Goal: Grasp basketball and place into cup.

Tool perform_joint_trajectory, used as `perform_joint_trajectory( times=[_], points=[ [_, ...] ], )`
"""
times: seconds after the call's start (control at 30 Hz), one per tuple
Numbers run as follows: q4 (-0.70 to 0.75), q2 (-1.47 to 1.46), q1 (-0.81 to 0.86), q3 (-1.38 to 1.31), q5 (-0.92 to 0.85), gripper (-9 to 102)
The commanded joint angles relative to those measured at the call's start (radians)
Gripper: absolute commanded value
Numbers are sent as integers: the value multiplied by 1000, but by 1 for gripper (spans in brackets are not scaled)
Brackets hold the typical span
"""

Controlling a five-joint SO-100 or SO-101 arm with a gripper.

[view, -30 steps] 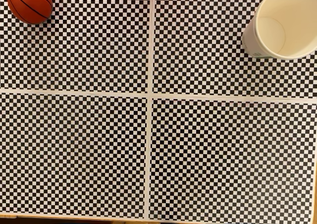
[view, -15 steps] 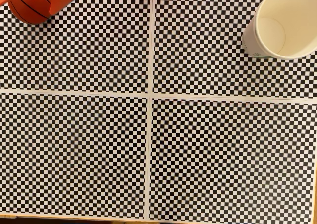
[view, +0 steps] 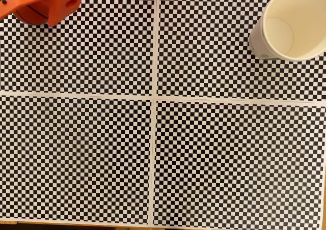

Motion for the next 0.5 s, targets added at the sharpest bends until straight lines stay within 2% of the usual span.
perform_joint_trajectory(
  times=[0.0,0.47],
  points=[
    [-60,-32,18,-12,-25,58],
    [-160,-181,8,-71,-9,57]
  ],
)
